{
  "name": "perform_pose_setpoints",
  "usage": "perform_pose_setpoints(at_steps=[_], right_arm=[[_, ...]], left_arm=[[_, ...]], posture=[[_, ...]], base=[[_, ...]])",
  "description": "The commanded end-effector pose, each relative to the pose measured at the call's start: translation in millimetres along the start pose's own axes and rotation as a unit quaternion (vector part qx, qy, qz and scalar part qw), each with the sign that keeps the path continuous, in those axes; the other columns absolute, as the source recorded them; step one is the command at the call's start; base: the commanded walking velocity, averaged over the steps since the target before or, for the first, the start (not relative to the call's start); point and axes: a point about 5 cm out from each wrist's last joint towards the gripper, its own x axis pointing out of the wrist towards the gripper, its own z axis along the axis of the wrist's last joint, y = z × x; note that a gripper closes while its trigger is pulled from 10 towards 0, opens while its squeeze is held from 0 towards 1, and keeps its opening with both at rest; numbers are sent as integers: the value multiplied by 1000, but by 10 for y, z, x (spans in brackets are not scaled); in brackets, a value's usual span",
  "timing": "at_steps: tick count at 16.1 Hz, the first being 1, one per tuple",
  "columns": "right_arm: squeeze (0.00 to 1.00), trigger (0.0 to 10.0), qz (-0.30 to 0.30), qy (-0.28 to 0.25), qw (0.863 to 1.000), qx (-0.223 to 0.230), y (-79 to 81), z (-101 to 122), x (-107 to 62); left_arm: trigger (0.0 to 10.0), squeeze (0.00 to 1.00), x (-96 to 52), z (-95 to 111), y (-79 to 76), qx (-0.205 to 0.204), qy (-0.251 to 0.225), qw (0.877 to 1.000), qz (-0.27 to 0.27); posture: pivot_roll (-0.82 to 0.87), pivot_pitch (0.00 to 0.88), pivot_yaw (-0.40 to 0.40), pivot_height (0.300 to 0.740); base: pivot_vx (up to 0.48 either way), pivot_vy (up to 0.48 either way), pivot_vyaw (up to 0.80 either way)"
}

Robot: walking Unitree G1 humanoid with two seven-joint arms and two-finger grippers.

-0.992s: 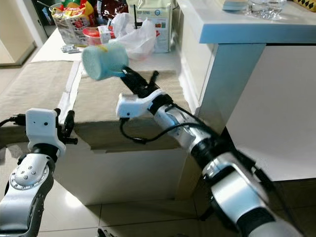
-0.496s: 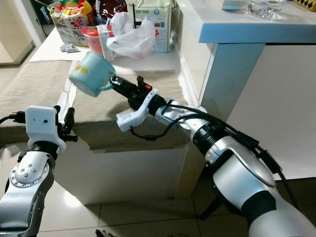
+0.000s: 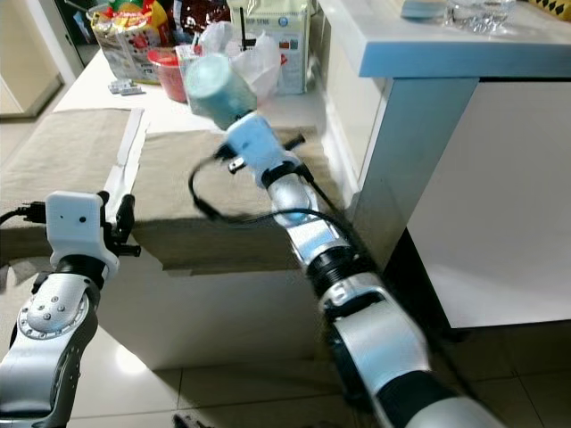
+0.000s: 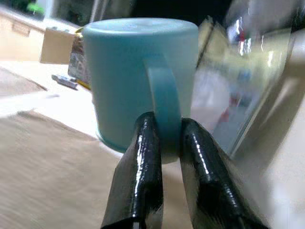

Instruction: Setting the table

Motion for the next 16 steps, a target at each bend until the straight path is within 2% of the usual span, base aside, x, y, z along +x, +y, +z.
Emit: perform_pose_setpoints(at_steps=[1, 2, 3, 4, 5, 7, 8, 9, 10, 11, 13, 14, 15, 16], right_arm=[[0, 0, -1, 21, 995, 93, -20, -12, 18], [0, 0, 2, 25, 992, 122, -8, -12, 23], [0, 0, 12, 47, 974, 221, 36, -17, 40], [0, 0, 17, 61, 961, 269, 57, -25, 46], [0, 0, 32, 76, 937, 340, 99, -16, 59], [0, 0, 43, 77, 921, 380, 124, 10, 69], [0, 0, 41, 86, 895, 435, 107, 28, 88], [0, 0, 36, 99, 849, 518, 85, 56, 113], [0, 0, 39, 100, 814, 571, 89, 111, 138], [0, 0, 42, 97, 805, 584, 91, 141, 147], [0, 0, 49, 94, 799, 592, 95, 169, 151], [0, 2471, 48, 114, 804, 581, 119, 124, 136], [0, 10000, 49, 121, 811, 571, 132, 97, 127], [0, 10000, 50, 141, 806, 572, 168, 34, 100]], left_arm=[[10000, 0, 7, -19, -1, 3, 4, 1000, 2], [10000, 0, 9, -19, -2, 3, 5, 1000, 2], [10000, 0, 18, -25, -5, 4, 6, 1000, 2], [10000, 0, 20, -26, -6, 4, 6, 1000, 2], [10000, 0, 24, -23, -13, 4, 6, 1000, 2], [10000, 0, 28, -19, -20, 4, 5, 1000, 3], [10000, 0, 28, -18, -22, 3, 4, 1000, 3], [10000, 0, 27, -20, -22, 3, 4, 1000, 3], [10000, 0, 26, -19, -21, 3, 4, 1000, 3], [10000, 0, 27, -17, -21, 4, 3, 1000, 3], [10000, 0, 29, -13, -24, 4, 3, 1000, 3], [10000, 0, 30, -9, -26, 4, 2, 1000, 3], [10000, 0, 30, -8, -26, 4, 1, 1000, 3], [10000, 0, 24, -10, -24, 5, 2, 1000, 3]], posture=[[-1, 26, 37, 740], [-1, 26, 37, 740], [-2, 23, 35, 740], [-3, 23, 35, 740], [-5, 24, 33, 740], [-5, 24, 33, 740], [-5, 25, 30, 740], [-4, 25, 30, 740], [-2, 25, 29, 740], [-2, 25, 29, 740], [-1, 26, 28, 740], [0, 27, 26, 740], [1, 28, 26, 740], [1, 29, 25, 740]], base=[[0, 0, 0], [0, 0, 0], [0, 0, 0], [0, 0, 0], [0, 0, 0], [0, 0, 0], [0, 0, 0], [0, 0, 0], [0, 0, 0], [0, 0, 0], [0, 0, 0], [0, 0, 0], [0, 0, 0], [0, 0, 0]])
